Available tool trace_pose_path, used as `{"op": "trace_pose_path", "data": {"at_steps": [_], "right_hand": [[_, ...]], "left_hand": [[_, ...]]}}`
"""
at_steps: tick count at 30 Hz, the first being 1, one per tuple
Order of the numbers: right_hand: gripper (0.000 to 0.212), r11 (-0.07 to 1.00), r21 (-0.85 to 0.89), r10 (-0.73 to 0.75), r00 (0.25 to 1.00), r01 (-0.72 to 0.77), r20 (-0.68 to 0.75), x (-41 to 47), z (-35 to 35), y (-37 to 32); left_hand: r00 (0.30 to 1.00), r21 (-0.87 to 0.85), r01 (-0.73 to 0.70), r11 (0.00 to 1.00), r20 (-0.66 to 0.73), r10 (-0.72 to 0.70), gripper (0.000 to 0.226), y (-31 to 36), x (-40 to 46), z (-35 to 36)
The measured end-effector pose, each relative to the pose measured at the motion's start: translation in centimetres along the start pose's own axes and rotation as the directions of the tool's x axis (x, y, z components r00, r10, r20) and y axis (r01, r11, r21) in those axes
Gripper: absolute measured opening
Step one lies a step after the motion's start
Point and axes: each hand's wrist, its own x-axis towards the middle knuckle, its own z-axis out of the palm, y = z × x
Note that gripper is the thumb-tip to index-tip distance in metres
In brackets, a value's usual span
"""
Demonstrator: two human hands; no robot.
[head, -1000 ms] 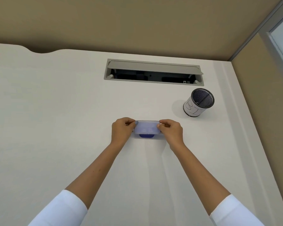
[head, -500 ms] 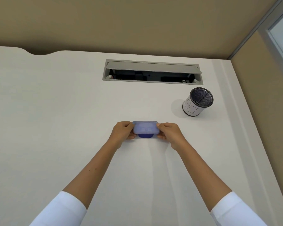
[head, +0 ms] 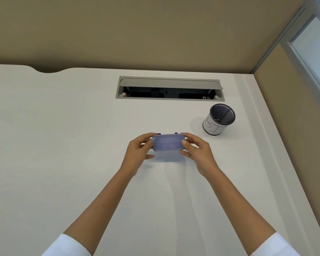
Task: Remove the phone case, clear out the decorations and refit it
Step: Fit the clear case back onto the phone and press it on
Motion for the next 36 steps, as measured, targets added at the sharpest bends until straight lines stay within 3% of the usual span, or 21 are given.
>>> {"op": "trace_pose_path", "data": {"at_steps": [16,23,36], "right_hand": [[0.016,0.977,0.179,-0.13,0.988,0.113,0.084,-2.0,0.5,-3.4],[0.021,0.957,0.268,-0.144,0.984,0.112,0.101,-2.2,0.8,-4.5],[0.012,0.955,0.249,-0.177,0.983,0.159,0.053,-1.8,1.1,-4.8]], "left_hand": [[0.965,-0.127,-0.259,0.958,-0.066,0.252,0.017,2.1,-1.3,0.8],[0.962,-0.158,-0.271,0.949,-0.074,0.262,0.013,3.3,-1.3,1.0],[0.96,-0.166,-0.277,0.946,-0.075,0.268,0.009,3.7,-1.1,1.2]]}}
